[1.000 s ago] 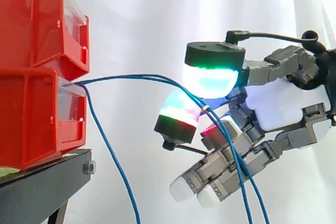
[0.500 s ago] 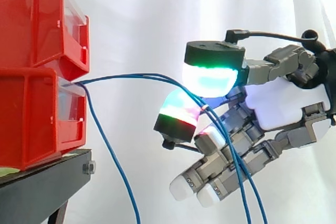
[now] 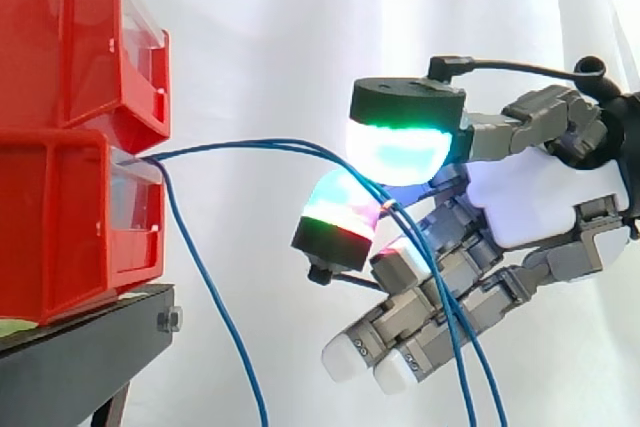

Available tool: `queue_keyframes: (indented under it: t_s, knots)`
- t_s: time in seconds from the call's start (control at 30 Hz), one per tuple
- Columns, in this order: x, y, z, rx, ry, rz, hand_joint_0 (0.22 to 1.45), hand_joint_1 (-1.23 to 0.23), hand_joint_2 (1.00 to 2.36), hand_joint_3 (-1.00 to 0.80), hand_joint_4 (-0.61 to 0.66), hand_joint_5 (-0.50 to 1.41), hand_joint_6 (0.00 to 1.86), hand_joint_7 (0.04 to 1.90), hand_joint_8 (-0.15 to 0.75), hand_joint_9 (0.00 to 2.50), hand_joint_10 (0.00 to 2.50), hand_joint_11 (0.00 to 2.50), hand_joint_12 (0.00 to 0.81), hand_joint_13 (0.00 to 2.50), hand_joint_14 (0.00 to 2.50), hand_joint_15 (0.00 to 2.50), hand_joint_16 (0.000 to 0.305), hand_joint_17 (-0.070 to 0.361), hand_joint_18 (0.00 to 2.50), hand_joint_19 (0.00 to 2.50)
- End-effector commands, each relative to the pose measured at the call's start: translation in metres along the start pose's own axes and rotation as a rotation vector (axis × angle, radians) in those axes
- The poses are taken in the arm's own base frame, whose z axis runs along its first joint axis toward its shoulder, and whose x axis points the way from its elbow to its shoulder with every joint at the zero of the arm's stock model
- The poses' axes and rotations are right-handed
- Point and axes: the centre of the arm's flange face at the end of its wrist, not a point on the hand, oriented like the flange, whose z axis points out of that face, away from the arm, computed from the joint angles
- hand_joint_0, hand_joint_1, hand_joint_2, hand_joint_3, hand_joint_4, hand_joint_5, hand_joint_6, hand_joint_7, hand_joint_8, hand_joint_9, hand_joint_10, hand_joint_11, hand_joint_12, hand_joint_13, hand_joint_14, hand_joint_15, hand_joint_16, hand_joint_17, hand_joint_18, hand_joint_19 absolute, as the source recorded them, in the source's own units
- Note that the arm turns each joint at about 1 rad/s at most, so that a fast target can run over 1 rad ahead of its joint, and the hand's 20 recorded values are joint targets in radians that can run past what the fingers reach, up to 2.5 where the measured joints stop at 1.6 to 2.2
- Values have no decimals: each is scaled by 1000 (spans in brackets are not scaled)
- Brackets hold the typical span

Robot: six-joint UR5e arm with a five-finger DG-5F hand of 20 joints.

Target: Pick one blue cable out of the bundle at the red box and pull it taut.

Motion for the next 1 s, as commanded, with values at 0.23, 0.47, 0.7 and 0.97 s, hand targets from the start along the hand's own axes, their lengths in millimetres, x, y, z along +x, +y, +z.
queue_keyframes:
  t_s: [0.23,0.47,0.7,0.97]
  knots:
    - [1,0,0,2,2,10,664,-728,1004,-449,36,-182,936,928,332,1000,13,940,374,549,8,246,47,106,520,165]
    - [2,4,0,-5,9,142,664,-725,1004,-451,35,-182,936,927,328,1012,13,942,375,551,8,244,47,106,521,163]
    - [2,5,0,-6,8,277,689,-754,1001,-492,12,-183,933,897,323,1020,12,970,372,556,8,238,47,106,531,147]
    - [2,4,0,-4,8,300,709,-801,1000,-500,10,-185,927,912,322,1046,12,1017,368,572,8,241,46,104,543,137]
